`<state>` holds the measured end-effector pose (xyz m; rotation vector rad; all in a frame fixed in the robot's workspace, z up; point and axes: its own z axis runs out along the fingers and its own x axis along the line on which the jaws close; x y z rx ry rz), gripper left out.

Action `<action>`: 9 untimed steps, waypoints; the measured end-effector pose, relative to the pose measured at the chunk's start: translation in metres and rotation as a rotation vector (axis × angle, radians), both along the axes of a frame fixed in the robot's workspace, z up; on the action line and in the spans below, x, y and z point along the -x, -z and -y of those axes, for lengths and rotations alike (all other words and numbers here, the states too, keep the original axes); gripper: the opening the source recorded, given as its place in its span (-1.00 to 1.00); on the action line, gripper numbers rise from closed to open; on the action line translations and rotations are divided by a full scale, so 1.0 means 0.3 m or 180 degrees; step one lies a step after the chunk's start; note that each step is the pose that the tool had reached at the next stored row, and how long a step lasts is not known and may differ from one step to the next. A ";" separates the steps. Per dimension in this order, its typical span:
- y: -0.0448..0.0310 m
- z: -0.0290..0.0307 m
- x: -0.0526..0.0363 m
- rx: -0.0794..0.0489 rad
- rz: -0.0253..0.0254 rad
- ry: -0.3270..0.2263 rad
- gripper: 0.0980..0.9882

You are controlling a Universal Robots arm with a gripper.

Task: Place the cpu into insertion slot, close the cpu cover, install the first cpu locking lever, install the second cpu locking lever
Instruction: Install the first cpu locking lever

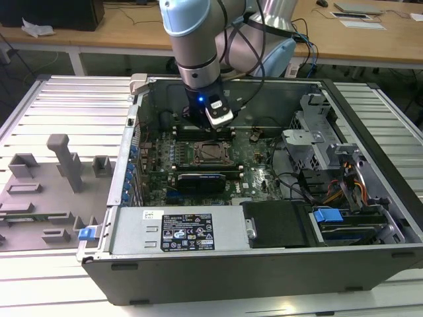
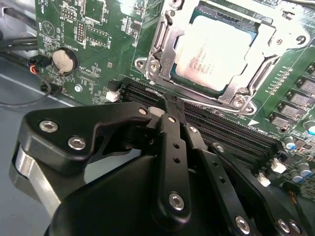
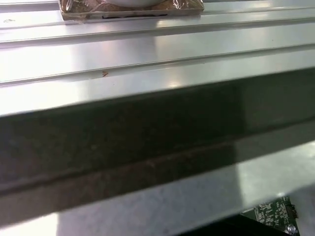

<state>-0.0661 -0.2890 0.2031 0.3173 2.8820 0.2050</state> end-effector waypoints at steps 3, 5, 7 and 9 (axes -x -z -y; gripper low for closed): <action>0.006 0.000 0.000 0.0000 0.0000 0.0029 -0.98; 0.009 0.000 0.000 0.0002 0.0000 0.0050 -0.98; 0.011 0.001 0.000 0.0004 0.0000 0.0060 -0.98; 0.013 0.002 0.000 0.0007 0.0000 0.0069 -0.98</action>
